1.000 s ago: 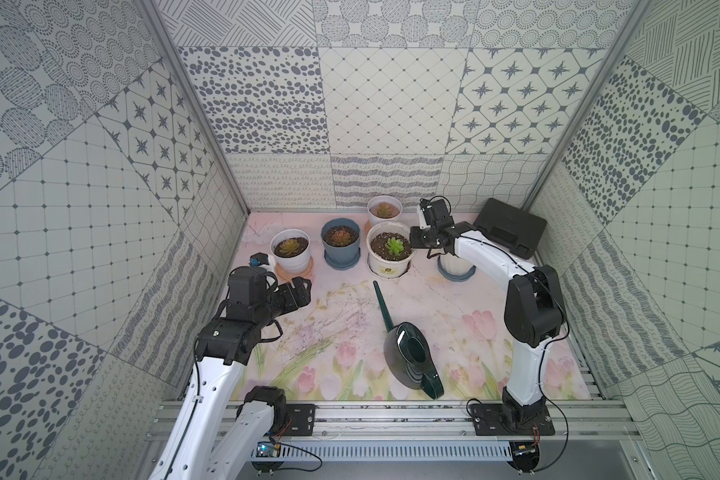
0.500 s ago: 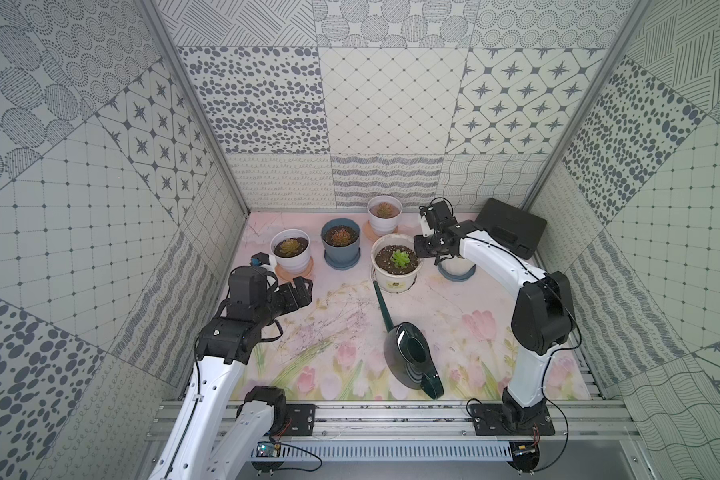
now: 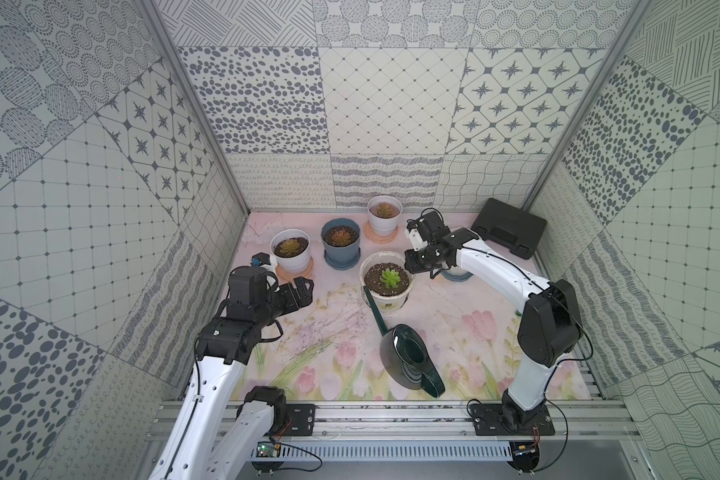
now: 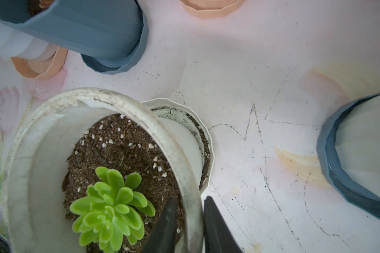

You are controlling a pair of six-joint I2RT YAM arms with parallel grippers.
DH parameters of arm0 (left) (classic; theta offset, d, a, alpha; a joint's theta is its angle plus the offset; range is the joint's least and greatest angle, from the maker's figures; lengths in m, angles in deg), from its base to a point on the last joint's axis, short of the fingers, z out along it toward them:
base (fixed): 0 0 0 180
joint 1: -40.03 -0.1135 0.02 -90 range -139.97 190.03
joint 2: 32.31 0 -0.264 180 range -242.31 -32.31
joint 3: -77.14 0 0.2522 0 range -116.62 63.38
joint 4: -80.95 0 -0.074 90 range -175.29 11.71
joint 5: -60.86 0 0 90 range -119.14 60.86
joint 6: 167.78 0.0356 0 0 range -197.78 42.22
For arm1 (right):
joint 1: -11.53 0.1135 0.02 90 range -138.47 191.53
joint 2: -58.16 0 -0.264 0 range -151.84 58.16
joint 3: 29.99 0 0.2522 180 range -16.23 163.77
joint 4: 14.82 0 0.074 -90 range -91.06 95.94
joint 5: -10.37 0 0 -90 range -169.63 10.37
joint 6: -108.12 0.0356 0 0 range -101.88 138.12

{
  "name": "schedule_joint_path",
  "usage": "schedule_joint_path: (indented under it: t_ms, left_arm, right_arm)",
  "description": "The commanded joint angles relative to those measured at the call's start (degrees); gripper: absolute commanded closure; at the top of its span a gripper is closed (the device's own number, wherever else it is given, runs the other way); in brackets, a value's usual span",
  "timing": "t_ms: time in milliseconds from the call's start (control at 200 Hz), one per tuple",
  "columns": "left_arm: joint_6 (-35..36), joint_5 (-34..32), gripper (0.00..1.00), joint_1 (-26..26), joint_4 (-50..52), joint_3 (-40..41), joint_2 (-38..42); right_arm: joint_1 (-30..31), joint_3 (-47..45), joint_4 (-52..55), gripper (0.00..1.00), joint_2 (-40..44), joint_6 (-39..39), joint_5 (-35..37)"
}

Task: Water the succulent around the soil edge
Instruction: Move the pot to the center of the board.

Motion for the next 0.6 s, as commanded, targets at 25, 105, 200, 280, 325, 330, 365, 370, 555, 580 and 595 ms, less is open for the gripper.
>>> schedule_joint_path:
  t_ms: [25, 105, 200, 280, 325, 330, 365, 370, 555, 580, 595]
  left_arm:
    - [0.8, 0.9, 0.02, -0.1, 1.0, 0.0, 0.0]
    - [0.8, 1.0, 0.02, -0.1, 1.0, 0.0, 0.0]
    - [0.7, 1.2, 0.02, -0.1, 1.0, 0.0, -0.1]
    - [0.6, 1.3, 0.02, -0.1, 0.9, 0.0, -0.2]
    - [0.6, 1.4, 0.02, 0.0, 0.9, 0.0, -0.2]
    - [0.6, 1.4, 0.02, -0.1, 0.9, 0.0, -0.3]
    - [0.6, 1.4, 0.02, -0.1, 0.9, 0.0, -0.3]
    - [0.6, 1.4, 0.02, -0.1, 0.9, 0.0, -0.4]
    - [0.6, 1.6, 0.02, -0.1, 0.9, 0.0, -0.4]
    - [0.6, 1.7, 0.02, -0.1, 0.9, 0.0, -0.4]
    - [0.6, 1.9, 0.02, -0.1, 0.9, 0.0, -0.4]
  right_arm:
    - [0.0, 2.7, 0.3, 0.68, 4.5, -0.2, 1.0]
    - [-0.5, 4.5, 0.2, 0.59, 5.9, 0.1, 2.7]
    - [-1.6, 6.0, -2.2, 0.58, 6.9, 1.0, 4.3]
    - [-3.1, 6.7, -6.4, 0.57, 6.4, 2.7, 5.8]
    - [-4.3, 7.5, -8.5, 0.57, 5.2, 4.3, 6.3]
    - [-4.5, 7.6, -8.8, 0.57, 5.0, 4.5, 6.3]
    - [-5.5, 8.4, -10.3, 0.57, 3.7, 5.9, 5.9]
    - [-5.7, 8.5, -10.6, 0.57, 3.4, 6.1, 5.8]
    - [-9.2, 16.7, -14.1, 0.57, -6.0, 12.1, 4.5]
    - [-9.5, 18.3, -14.1, 0.57, -7.6, 12.6, 4.4]
    - [-9.6, 19.2, -14.1, 0.57, -8.4, 12.8, 4.3]
